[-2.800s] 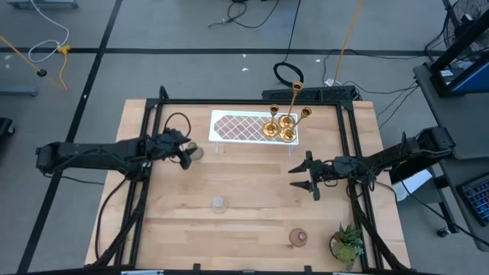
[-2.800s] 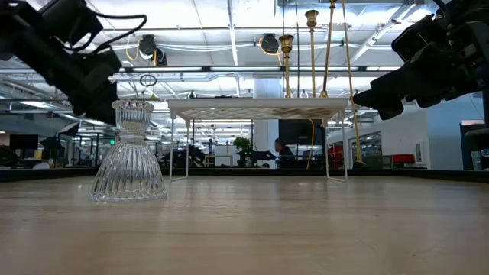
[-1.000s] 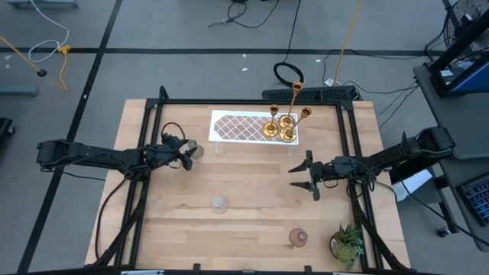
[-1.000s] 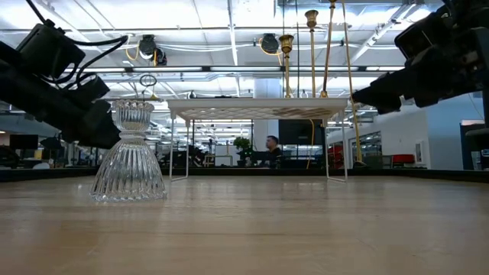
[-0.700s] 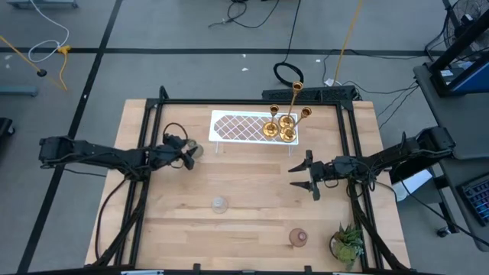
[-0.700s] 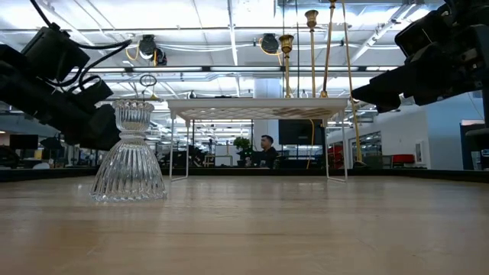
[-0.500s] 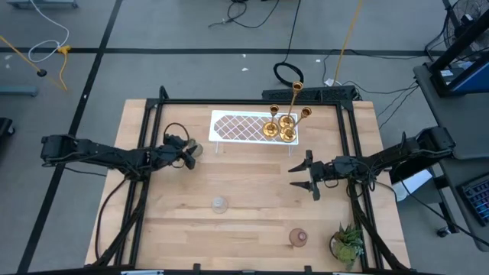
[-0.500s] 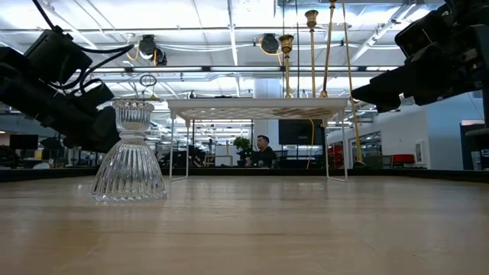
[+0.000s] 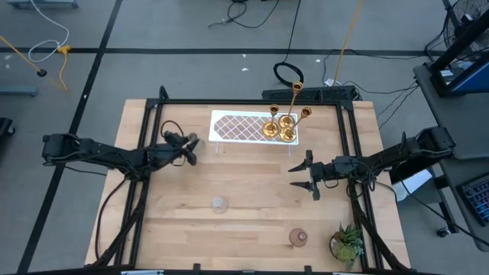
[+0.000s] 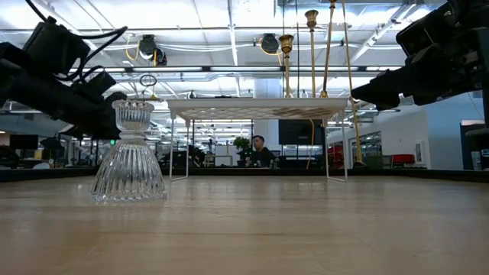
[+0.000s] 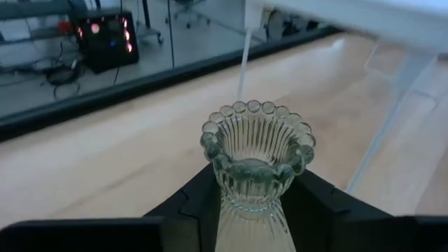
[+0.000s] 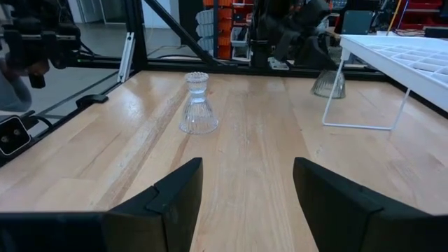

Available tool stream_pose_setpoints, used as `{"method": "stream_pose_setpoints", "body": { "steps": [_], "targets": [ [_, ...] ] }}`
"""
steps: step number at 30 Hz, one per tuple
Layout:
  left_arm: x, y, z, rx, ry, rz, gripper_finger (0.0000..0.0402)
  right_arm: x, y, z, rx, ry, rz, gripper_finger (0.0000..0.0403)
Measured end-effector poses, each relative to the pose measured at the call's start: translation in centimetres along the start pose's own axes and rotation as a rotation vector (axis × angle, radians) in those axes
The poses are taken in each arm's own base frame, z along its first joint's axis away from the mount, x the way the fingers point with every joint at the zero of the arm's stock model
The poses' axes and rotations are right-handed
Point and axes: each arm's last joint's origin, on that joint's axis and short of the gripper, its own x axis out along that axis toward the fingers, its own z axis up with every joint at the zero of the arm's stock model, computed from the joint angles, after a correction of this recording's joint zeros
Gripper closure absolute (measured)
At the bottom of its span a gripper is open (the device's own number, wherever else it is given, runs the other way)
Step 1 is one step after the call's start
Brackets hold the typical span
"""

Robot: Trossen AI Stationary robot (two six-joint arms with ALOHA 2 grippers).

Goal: Pick & Place candle stick holders
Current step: Put the green candle holder on the shelf

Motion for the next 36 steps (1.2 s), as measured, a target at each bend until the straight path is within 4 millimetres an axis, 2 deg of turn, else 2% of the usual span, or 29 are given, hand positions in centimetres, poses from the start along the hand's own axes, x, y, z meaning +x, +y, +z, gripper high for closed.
{"method": "stream_pose_setpoints", "body": {
  "steps": [7, 13, 21, 28, 32, 36],
  "targets": [
    [0.0, -0.2, 1.2, 0.012, -0.105, 0.022, 0.0279, 0.0, 0.0, 0.0, 0.013, 0.0, 0.003, 0.0188],
    [0.2, -0.8, 3.0, 0.074, -0.166, 0.086, 0.0261, 0.0, 0.0, 0.0, 0.034, 0.001, 0.004, 0.0188],
    [0.6, -2.7, 7.8, 0.188, -0.252, 0.113, 0.028, 0.0, 0.0, 0.0, 0.034, 0.0, 0.003, 0.0188],
    [0.7, -3.8, 11.4, 0.281, -0.216, 0.205, 0.0258, 0.0, 0.0, 0.0, 0.034, 0.001, 0.004, 0.0188],
    [0.5, -4.7, 13.5, 0.269, -0.238, 0.107, 0.0272, 0.0, 0.0, 0.0, 0.034, 0.001, 0.004, 0.0188],
    [0.6, -5.5, 14.2, 0.22, -0.248, -0.071, 0.0277, 0.0, 0.0, 0.0, 0.034, 0.0, 0.004, 0.0188]
  ]
}}
